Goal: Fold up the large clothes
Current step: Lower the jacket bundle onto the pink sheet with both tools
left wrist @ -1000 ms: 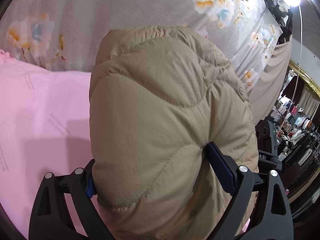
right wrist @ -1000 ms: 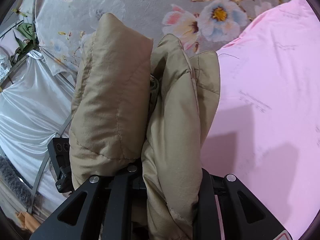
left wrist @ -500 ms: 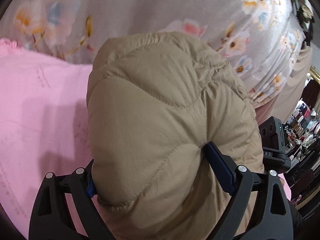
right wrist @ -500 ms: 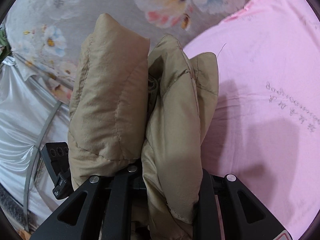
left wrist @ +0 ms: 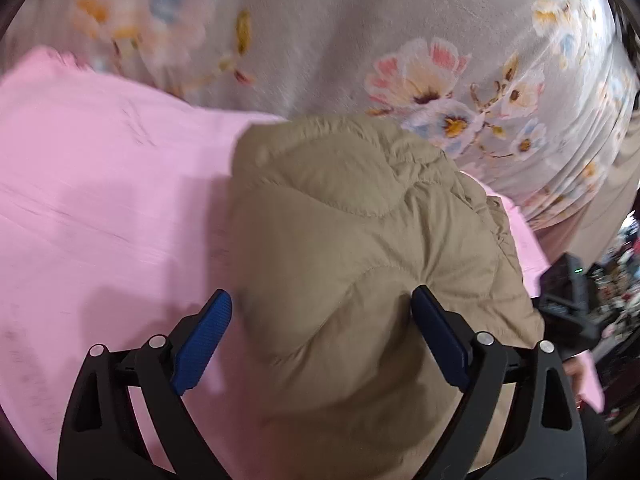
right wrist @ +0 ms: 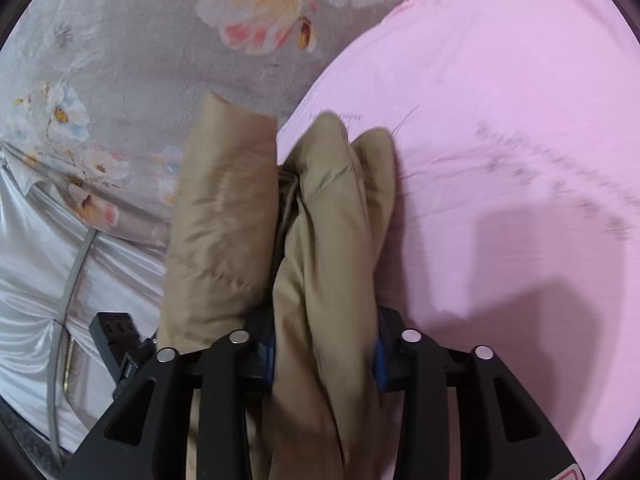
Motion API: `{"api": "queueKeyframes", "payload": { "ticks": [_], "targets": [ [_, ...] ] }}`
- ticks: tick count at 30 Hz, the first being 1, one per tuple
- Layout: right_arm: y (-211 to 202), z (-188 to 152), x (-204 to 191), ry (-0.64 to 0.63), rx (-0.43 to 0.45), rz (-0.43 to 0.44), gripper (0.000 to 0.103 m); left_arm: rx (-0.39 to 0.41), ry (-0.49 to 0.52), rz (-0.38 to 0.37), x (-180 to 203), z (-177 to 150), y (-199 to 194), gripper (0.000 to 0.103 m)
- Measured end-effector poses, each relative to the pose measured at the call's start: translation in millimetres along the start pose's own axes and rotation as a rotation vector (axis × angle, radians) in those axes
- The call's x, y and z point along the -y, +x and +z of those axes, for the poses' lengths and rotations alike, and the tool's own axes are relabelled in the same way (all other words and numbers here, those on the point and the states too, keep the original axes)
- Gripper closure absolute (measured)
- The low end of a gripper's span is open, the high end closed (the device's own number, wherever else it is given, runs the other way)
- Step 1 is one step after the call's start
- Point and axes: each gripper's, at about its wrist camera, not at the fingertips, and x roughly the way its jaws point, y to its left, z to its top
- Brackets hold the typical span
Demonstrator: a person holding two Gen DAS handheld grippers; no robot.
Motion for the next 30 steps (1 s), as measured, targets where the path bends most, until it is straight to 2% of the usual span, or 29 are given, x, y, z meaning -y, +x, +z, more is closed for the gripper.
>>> {"api": "queueKeyframes", "payload": {
  "ticks": [1,3,5,6,8,10,11,14,16,17,18,19,22,26,30],
  "targets": [
    [-14.0,1.4,-3.4,-0.02,0.031,-0.025,0.061,0.019,0.033,0.065,4.2,1.1,-11.9,0.014],
    [-38.5,3.6,-20.1,-0.075,0.093,-0.078,0.061,0.085,0.111,0.25,20.5,5.4,-35.1,0.013],
    [-56.4,6.2,-50.8,-0.162,0.166,-0.137,0.061,0.14,0.154,0.434,40.2,13.7,-48.7,0.013],
    [-60.1,6.8,-68.4,-0.204,0.195,-0.162,0.061,0.177,0.17,0.499,52.7,18.6,-55.0,0.013],
    [-62.2,5.5,-106.3,-0.296,0.238,-0.194,0.061,0.252,0.197,0.587,81.8,26.9,-63.9,0.013],
    [-56.3,2.5,-138.8,-0.391,0.278,-0.249,0.061,0.311,0.249,0.642,110.3,31.0,-65.9,0.014],
    [-49.7,-0.1,-153.9,-0.445,0.298,-0.289,0.061,0.325,0.265,0.662,120.7,32.8,-64.8,0.015],
    [-29.2,-2.7,-177.1,-0.536,0.323,-0.36,0.065,0.305,0.243,0.648,139.5,40.5,-53.0,0.031],
    [-12.3,-0.2,-180.5,-0.532,0.32,-0.37,0.07,0.264,0.192,0.628,138.2,46.1,-38.6,0.047],
    [-3.0,2.3,-179.5,-0.525,0.314,-0.377,0.073,0.25,0.177,0.626,138.0,47.0,-33.9,0.052],
    [3.4,3.9,-178.2,-0.52,0.307,-0.383,0.081,0.228,0.157,0.625,135.3,48.2,-23.7,0.063],
    [14.0,6.9,-175.3,-0.511,0.296,-0.389,0.085,0.208,0.141,0.627,131.9,49.5,-14.6,0.067],
    [42.2,14.1,-159.4,-0.485,0.252,-0.419,0.095,0.158,0.108,0.643,121.2,48.3,14.1,0.092],
    [73.4,16.5,-133.3,-0.467,0.215,-0.463,0.098,0.087,0.06,0.643,95.0,39.2,48.9,0.099],
    [87.7,12.2,-120.4,-0.484,0.212,-0.471,0.1,0.102,0.049,0.65,84.9,31.0,62.9,0.099]
  ]
}}
